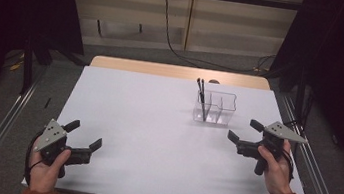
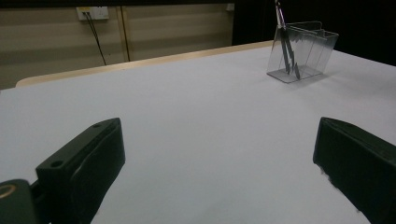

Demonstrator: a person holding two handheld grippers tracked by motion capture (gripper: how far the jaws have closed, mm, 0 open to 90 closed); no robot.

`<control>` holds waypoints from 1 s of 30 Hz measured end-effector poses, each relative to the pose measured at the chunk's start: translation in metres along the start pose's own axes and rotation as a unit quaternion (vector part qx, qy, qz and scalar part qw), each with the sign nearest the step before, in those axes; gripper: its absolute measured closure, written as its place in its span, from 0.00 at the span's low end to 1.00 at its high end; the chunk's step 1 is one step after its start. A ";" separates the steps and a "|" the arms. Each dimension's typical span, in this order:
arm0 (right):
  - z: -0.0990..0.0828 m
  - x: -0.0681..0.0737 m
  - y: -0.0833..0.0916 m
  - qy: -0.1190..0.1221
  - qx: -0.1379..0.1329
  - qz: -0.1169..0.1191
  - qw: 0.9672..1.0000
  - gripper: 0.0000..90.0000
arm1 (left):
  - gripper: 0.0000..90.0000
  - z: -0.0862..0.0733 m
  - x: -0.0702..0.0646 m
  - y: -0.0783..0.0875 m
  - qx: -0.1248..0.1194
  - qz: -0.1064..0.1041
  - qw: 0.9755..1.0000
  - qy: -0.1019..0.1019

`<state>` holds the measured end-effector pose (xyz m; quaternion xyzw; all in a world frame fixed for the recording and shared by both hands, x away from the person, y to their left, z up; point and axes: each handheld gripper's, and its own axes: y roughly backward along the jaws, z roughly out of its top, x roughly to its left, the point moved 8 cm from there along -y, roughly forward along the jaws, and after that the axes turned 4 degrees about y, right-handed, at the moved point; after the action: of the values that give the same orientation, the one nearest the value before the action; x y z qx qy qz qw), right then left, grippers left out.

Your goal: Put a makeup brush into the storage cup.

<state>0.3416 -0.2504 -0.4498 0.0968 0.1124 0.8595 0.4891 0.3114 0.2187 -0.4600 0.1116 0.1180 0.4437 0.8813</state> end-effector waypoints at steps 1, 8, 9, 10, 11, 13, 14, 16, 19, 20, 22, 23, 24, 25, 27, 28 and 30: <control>-0.001 -0.001 0.003 0.003 0.000 -0.003 1.000 0.01 | 0.02 0.000 0.000 0.000 0.000 -0.001 1.000 -0.002; -0.011 -0.002 0.025 -0.002 -0.008 -0.021 1.000 0.02 | 0.02 0.000 0.000 0.002 -0.004 0.000 1.000 0.001; -0.013 -0.002 0.028 0.001 -0.008 -0.021 1.000 0.02 | 0.02 0.000 0.000 0.002 -0.003 0.000 1.000 0.000; -0.015 -0.002 0.030 0.001 -0.006 -0.023 1.000 0.02 | 0.02 0.000 -0.001 0.001 -0.002 -0.001 1.000 -0.001; -0.017 -0.002 0.031 0.001 -0.005 -0.024 1.000 0.02 | 0.02 0.000 -0.001 0.001 -0.001 -0.002 1.000 -0.002; -0.021 -0.002 0.034 0.000 -0.003 -0.027 1.000 0.02 | 0.02 0.000 -0.002 0.001 -0.001 -0.002 1.000 -0.002; -0.022 -0.001 0.036 -0.002 -0.005 -0.028 1.000 0.02 | 0.02 0.000 -0.002 0.002 -0.001 -0.001 1.000 0.000; -0.024 0.002 0.038 0.001 -0.006 -0.026 1.000 0.02 | 0.02 0.000 -0.001 0.002 -0.001 0.000 1.000 0.001; -0.029 0.006 0.041 0.006 -0.004 -0.025 1.000 0.02 | 0.02 0.000 -0.001 0.004 -0.004 0.001 1.000 0.003; -0.029 0.007 0.042 0.004 -0.003 -0.024 1.000 0.02 | 0.02 0.000 -0.001 0.005 -0.004 0.000 1.000 0.001; -0.029 0.008 0.047 0.000 -0.009 -0.025 1.000 0.02 | 0.02 0.000 -0.001 0.005 -0.004 0.000 1.000 0.003; -0.028 0.008 0.049 -0.002 -0.013 -0.026 1.000 0.02 | 0.02 -0.001 -0.001 0.006 -0.004 0.002 1.000 0.005; -0.029 0.009 0.051 -0.003 -0.013 -0.026 1.000 0.02 | 0.02 -0.001 -0.001 0.006 -0.005 0.002 1.000 0.004; -0.031 0.010 0.053 -0.001 -0.011 -0.025 1.000 0.02 | 0.02 0.000 -0.001 0.007 -0.006 0.002 1.000 0.003; -0.034 0.011 0.057 0.004 -0.006 -0.022 1.000 0.02 | 0.02 -0.001 0.000 0.007 -0.005 0.002 1.000 0.004; -0.035 0.010 0.058 0.005 -0.004 -0.025 1.000 0.04 | 0.02 0.000 -0.001 0.006 -0.005 0.001 1.000 0.003; -0.035 0.008 0.059 0.004 -0.007 -0.026 1.000 0.04 | 0.02 -0.001 -0.001 0.005 -0.001 -0.002 1.000 0.001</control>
<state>0.2791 -0.2765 -0.4661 0.0869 0.1114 0.8479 0.5110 0.3070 0.2204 -0.4594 0.1099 0.1185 0.4419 0.8824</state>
